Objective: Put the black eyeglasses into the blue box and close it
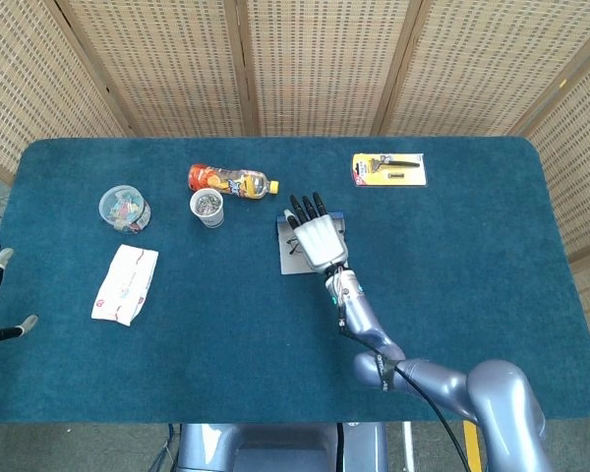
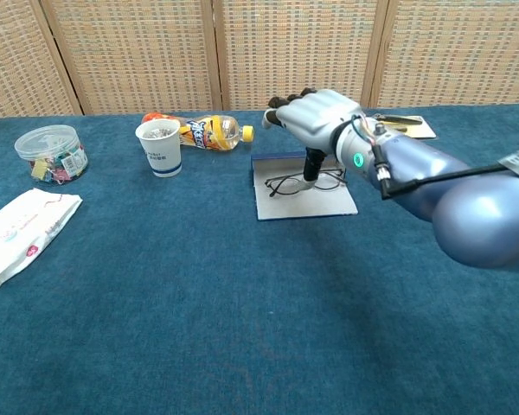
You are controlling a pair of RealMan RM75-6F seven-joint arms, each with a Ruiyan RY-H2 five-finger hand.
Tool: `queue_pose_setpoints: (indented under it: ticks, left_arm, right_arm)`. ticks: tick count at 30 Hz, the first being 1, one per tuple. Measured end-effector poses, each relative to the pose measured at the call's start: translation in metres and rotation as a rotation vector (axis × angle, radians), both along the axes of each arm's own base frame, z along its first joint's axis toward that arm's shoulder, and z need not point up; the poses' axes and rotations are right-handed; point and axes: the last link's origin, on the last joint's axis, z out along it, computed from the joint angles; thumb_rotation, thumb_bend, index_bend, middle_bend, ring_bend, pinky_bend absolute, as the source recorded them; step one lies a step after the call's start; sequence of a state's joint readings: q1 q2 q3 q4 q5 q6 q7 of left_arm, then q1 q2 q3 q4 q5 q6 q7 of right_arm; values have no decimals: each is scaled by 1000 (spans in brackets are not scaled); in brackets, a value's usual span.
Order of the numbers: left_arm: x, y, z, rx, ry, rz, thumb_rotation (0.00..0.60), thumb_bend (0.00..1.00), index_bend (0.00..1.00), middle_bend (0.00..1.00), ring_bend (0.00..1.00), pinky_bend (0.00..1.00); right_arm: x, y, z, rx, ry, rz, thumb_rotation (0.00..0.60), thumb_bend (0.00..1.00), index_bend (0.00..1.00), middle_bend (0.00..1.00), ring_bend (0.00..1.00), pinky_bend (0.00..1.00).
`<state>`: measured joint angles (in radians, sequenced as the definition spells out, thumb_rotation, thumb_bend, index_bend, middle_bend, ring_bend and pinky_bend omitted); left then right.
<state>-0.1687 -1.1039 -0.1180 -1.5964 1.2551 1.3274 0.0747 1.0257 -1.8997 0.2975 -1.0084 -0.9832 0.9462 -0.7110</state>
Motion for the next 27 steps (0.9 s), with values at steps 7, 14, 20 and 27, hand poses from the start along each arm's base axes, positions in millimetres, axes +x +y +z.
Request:
queue_pose_setpoints:
  ticks: [7,14,20,27]
  left_arm:
    - [0,0,0,0,0,4,600,0,0,0,0,0]
    - [-2,1,1,1,-4,10,600,0,0,0,0,0]
    - [-1,2,0,-4,-3,9,600,0,0,0,0,0]
    - [-2,2,1,-2,-8,11,600,0,0,0,0,0]
  right_arm:
    - [-19,11,-16,24,75,43,600,457,350,0,0,0]
    - [-27,12,-26,58,92,46,600,764,379,39,0,0]
    - [-33,11,-27,57,107,42,600,775,403,59,0,0]
    - [-37,5,-29,35,131,35,600,775,426,36,0,0]
